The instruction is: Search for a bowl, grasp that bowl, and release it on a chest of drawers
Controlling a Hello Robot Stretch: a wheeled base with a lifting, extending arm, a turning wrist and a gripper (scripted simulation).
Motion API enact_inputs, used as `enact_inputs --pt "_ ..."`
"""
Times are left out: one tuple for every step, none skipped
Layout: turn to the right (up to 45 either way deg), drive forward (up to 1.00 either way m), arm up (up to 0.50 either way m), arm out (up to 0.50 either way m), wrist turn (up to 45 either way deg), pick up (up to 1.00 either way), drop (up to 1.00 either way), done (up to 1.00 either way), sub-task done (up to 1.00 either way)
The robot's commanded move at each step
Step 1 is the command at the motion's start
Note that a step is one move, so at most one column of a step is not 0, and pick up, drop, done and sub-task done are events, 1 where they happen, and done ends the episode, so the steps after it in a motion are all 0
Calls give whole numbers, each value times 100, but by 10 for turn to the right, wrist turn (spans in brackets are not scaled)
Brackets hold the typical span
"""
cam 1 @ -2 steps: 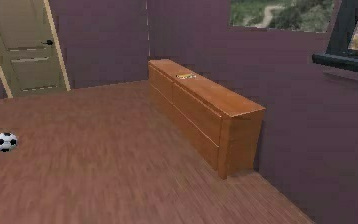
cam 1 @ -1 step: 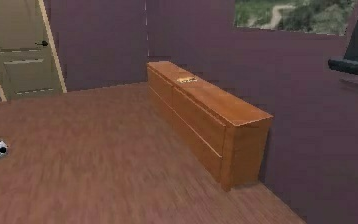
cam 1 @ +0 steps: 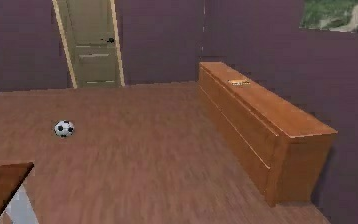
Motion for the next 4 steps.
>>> enact_inputs --pt "0 100 0 0 0 0 0 0 0" --pt "-30 0 0 0 0 0 0 0 0" --pt "0 100 0 0 0 0 0 0 0" --pt "30 0 0 0 0 0 0 0 0"
